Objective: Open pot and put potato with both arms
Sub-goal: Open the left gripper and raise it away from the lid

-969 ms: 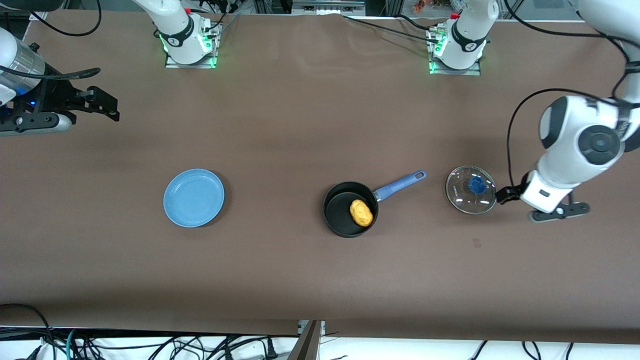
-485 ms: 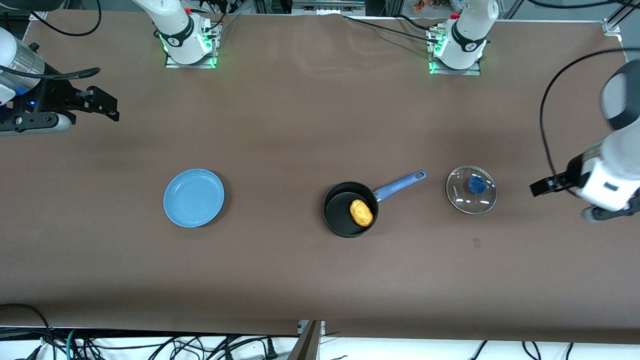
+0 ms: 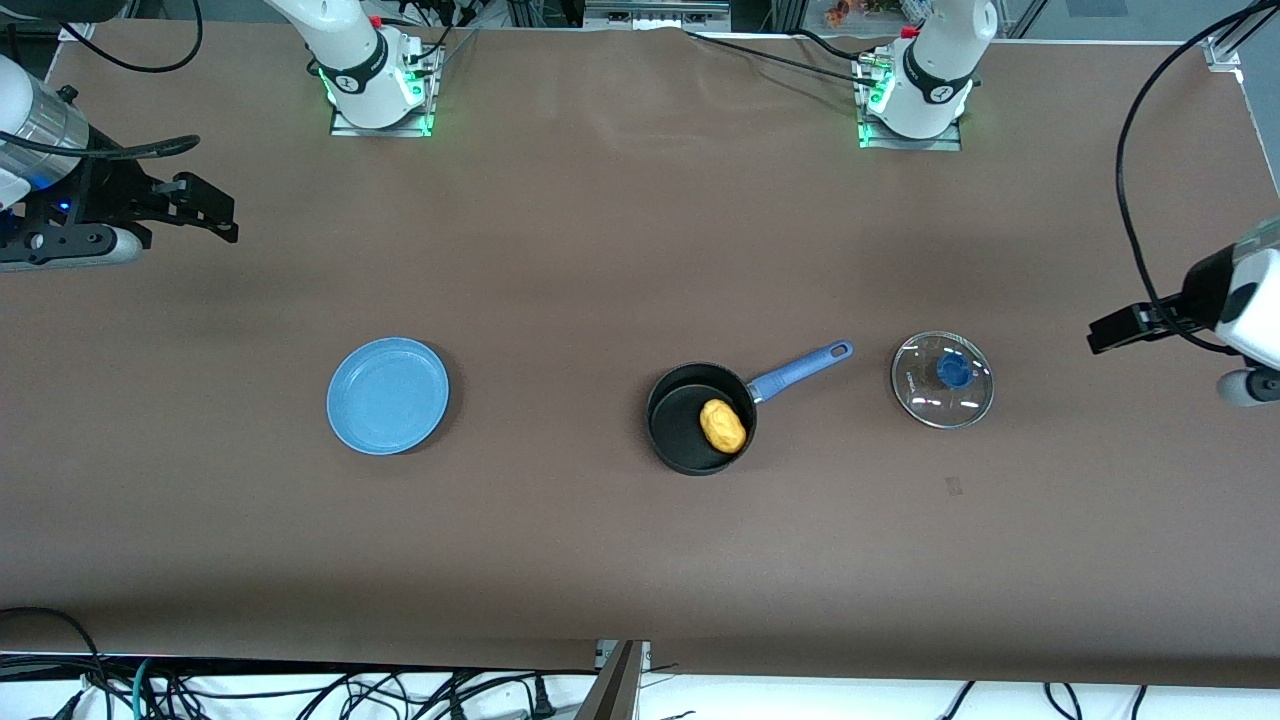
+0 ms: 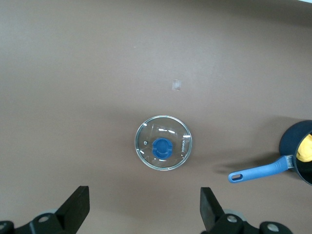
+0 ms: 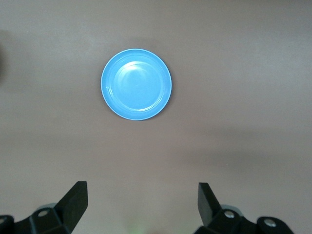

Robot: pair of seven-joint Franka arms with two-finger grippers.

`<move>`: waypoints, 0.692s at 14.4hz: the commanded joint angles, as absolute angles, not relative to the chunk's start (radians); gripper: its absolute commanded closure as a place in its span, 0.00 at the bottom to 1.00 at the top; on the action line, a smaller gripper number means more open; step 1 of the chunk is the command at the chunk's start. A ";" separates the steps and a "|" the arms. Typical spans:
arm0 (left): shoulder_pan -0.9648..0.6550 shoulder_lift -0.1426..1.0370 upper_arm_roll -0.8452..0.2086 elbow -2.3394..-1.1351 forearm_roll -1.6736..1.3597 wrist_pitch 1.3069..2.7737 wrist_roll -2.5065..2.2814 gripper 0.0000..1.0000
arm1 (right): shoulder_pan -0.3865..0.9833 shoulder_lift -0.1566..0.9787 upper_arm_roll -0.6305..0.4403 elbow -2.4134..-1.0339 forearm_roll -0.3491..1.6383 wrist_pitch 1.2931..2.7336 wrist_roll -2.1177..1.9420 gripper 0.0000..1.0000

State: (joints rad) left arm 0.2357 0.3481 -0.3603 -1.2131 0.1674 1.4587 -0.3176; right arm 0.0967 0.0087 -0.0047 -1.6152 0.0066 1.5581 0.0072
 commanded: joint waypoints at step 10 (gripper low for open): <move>-0.135 0.190 0.155 -1.340 -0.058 1.474 -0.129 0.00 | 0.092 0.017 -0.002 -1.594 -0.005 1.545 0.015 0.00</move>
State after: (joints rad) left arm -0.1497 0.2322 0.1702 -1.2430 -0.0335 1.4010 -0.1321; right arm 0.0965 0.0087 -0.0047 -1.6152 0.0066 1.5581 0.0072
